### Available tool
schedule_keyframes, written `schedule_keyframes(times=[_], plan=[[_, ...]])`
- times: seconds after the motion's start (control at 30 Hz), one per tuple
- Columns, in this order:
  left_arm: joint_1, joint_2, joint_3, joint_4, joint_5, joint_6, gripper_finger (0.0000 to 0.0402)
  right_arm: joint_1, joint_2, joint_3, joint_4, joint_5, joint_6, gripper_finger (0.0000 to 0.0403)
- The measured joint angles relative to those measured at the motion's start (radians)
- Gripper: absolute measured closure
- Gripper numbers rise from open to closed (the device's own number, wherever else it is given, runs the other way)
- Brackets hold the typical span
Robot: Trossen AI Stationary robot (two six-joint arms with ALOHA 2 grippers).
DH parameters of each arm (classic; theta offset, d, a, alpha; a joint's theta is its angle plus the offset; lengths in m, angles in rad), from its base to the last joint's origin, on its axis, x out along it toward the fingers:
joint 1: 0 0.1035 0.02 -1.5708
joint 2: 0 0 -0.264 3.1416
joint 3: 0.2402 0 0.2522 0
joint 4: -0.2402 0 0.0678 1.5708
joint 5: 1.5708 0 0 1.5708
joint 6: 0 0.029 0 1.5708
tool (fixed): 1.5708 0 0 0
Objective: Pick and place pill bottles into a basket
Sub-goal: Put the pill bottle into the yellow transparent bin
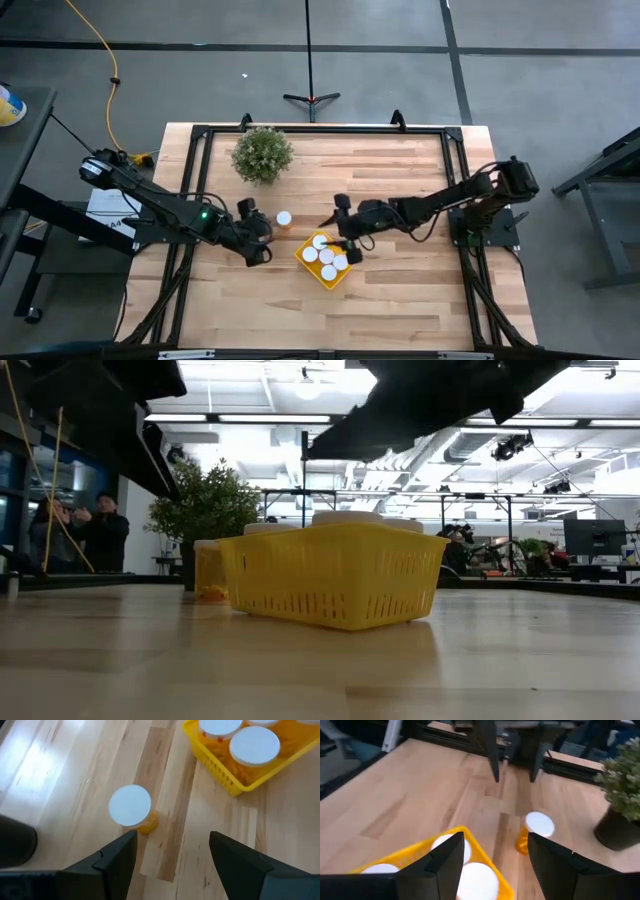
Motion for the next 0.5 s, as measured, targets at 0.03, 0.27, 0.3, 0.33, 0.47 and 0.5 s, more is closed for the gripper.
schedule_keyframes(times=[0.03,0.27,0.3,0.33,0.47,0.5], plan=[[0.000,0.000,0.000,0.005,0.001,0.019,0.0119,0.001,0.000,0.000,0.000,-0.029,-0.008,0.0193],[0.036,0.000,-0.010,0.087,-0.004,0.130,0.0119,0.002,0.000,0.000,0.026,-0.208,0.002,0.0193],[0.049,-0.002,-0.021,0.113,-0.003,0.151,0.0119,0.001,0.000,0.000,0.025,-0.197,0.013,0.0192],[0.066,-0.006,-0.035,0.146,0.000,0.173,0.0119,0.001,0.000,0.000,0.021,-0.192,0.017,0.0192],[0.120,-0.008,-0.081,0.250,0.074,0.238,0.0119,0.001,0.000,0.000,-0.012,-0.155,0.025,0.0192],[0.125,-0.008,-0.087,0.248,0.073,0.252,0.0119,0.001,0.000,0.000,-0.016,-0.152,0.025,0.0192]])
